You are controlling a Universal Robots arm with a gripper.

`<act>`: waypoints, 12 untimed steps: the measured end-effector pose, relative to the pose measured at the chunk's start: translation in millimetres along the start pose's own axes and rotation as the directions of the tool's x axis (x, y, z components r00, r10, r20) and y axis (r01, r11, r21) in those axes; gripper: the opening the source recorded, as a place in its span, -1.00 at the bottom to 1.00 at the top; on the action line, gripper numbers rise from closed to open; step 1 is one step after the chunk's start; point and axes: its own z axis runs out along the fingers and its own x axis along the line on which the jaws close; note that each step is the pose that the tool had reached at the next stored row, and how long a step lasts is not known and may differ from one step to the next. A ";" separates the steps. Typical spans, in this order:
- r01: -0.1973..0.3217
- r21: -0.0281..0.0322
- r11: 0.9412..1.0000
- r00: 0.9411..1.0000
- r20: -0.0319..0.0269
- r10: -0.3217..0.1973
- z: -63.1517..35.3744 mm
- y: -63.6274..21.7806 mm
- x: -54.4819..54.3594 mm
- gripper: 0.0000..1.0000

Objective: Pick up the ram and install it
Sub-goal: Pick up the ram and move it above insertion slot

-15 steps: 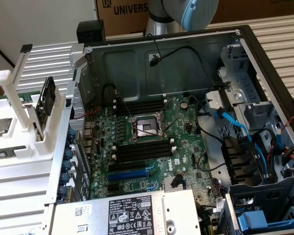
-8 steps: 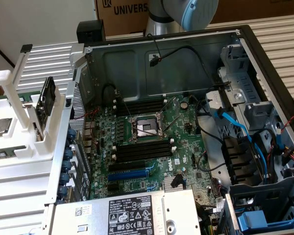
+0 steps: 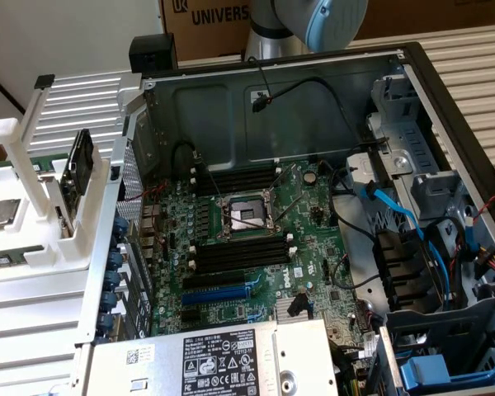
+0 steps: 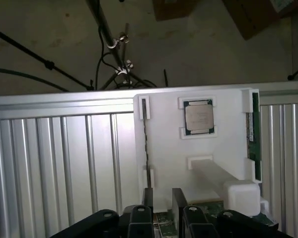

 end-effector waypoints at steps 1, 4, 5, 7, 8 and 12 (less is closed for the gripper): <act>0.000 0.000 1.000 1.000 0.000 0.000 0.0 0.0 0.0 -0.40; 0.000 0.001 1.000 1.000 0.000 0.000 1.9 0.0 0.1 -0.27; 0.000 0.000 1.000 1.000 0.000 0.000 3.3 0.1 0.1 -0.27; 0.000 0.000 1.000 1.000 0.001 0.000 6.8 0.2 0.3 -0.27; 0.000 0.000 1.000 1.000 0.001 0.000 8.6 0.2 0.4 -0.27; 0.000 0.000 1.000 1.000 0.003 0.000 16.0 0.5 0.7 -0.27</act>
